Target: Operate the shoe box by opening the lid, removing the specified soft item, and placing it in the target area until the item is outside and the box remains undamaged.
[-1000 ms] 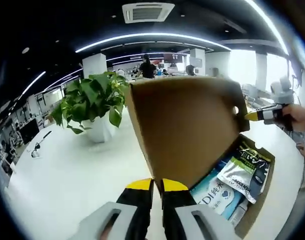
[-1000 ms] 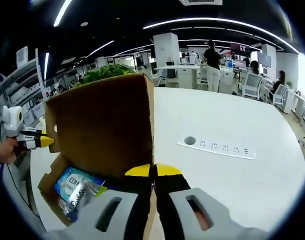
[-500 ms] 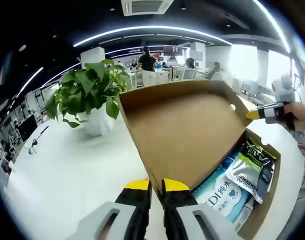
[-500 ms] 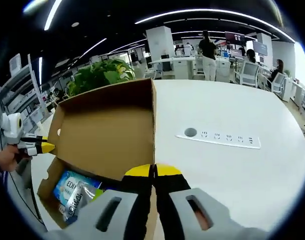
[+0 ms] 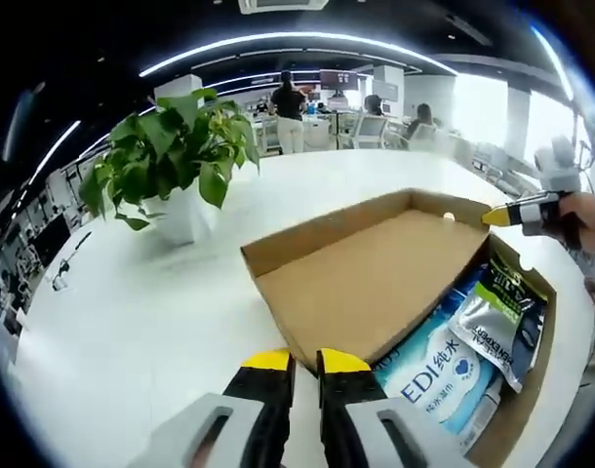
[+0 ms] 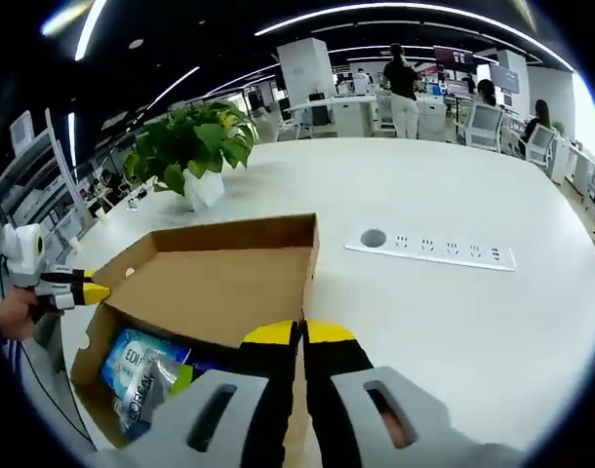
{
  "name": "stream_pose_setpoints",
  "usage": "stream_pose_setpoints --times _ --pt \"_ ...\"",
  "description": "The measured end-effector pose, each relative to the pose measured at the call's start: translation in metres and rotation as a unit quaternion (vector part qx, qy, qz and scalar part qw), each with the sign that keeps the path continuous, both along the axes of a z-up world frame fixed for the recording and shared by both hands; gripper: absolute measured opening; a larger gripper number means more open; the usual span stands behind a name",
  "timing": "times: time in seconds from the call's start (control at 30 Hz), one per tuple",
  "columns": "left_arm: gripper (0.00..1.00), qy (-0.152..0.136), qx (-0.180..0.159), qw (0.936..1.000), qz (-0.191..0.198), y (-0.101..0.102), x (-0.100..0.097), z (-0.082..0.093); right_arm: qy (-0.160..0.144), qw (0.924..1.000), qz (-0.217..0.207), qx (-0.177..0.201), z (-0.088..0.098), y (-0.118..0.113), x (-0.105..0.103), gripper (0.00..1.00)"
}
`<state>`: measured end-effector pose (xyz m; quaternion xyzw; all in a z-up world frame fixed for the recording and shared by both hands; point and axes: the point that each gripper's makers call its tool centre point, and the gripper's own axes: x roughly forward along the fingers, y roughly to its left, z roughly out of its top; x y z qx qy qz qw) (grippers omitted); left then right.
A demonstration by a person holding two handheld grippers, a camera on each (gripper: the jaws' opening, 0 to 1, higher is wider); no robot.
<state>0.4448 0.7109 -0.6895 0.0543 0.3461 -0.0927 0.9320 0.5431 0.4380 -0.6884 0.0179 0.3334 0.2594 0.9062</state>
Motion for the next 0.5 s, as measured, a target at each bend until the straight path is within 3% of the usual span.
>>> stream_pose_setpoints --times 0.5 --pt "0.09 0.002 -0.007 1.0000 -0.005 0.0004 -0.0036 0.0003 0.017 0.9998 0.003 0.005 -0.0059 -0.0029 -0.0044 0.02"
